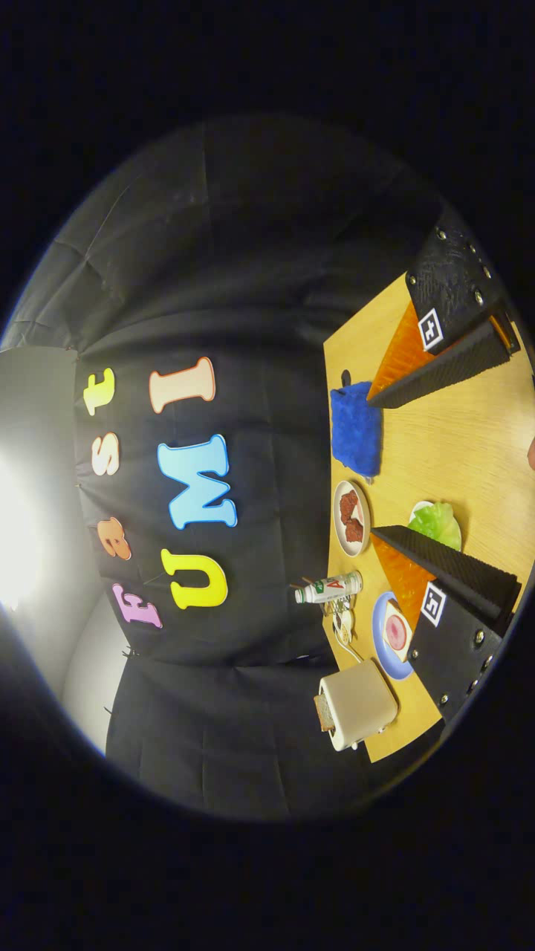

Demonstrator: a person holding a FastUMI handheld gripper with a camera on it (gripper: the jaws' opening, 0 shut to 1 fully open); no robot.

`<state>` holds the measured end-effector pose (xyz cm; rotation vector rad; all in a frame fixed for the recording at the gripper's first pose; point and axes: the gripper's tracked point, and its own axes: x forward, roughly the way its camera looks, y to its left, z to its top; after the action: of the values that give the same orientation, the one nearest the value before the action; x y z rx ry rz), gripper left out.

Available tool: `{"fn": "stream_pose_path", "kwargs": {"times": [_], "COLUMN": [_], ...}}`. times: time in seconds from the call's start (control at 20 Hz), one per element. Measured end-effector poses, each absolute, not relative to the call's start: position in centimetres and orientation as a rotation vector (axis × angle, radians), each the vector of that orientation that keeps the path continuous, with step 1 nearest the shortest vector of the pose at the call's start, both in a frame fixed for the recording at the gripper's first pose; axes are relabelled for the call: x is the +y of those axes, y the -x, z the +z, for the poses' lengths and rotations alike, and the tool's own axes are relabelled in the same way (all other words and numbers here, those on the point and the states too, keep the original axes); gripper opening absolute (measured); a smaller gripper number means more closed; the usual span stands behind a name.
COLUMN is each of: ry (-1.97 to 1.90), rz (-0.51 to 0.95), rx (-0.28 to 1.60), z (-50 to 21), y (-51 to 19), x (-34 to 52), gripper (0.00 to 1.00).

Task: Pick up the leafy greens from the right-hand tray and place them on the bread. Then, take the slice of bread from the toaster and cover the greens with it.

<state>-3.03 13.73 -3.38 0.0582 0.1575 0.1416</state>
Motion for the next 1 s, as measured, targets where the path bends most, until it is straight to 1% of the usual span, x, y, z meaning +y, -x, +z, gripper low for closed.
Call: {"fn": "stream_pose_path", "kwargs": {"times": [0.3, 0.5, 0.75, 1.0], "ry": [-0.021, -0.019, -0.044, -0.013], "rz": [0.121, 0.143, 0.192, 0.161], "rx": [0.192, 0.237, 0.346, 0.394], "z": [-4.8, -6.3, -9.5, -11.4], "y": [2.9, 2.7, 2.1, 1.2], "x": [15.3, 17.3, 19.5, 19.6], "gripper": [0.97, 0.97, 0.98, 0.98]}}
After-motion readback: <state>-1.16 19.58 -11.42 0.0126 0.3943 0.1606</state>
